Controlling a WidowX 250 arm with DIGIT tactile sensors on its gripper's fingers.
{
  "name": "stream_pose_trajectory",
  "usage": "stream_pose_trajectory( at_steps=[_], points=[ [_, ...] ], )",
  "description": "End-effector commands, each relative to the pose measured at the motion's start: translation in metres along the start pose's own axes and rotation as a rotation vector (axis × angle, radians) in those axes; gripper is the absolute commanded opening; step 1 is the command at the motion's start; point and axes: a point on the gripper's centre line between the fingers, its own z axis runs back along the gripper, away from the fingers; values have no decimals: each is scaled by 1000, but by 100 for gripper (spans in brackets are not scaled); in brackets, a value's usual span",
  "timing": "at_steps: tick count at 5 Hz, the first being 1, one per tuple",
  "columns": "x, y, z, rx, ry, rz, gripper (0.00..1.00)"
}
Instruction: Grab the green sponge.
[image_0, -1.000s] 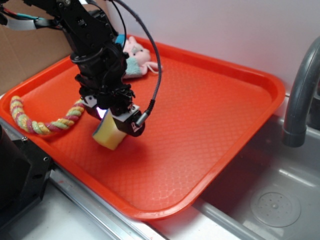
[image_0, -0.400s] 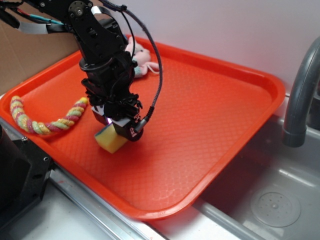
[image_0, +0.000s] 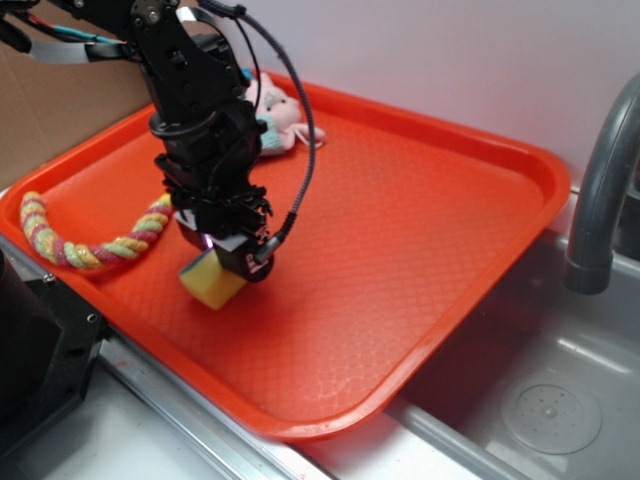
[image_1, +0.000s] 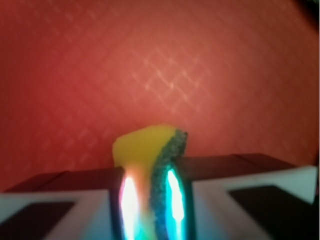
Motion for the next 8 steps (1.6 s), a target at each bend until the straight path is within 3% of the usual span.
stream_pose_trajectory(
  at_steps=[1, 2, 3, 4, 6, 8],
  points=[
    [-8, -1, 95, 42, -89, 62, 0],
    [-7, 9, 146, 89, -95, 220, 0],
    [0, 18, 192, 85, -77, 297, 0],
    [10, 31, 203, 90, -121, 302, 0],
    [28, 50, 192, 154, -169, 169, 0],
    [36, 63, 180, 178, -113, 118, 0]
  ],
)
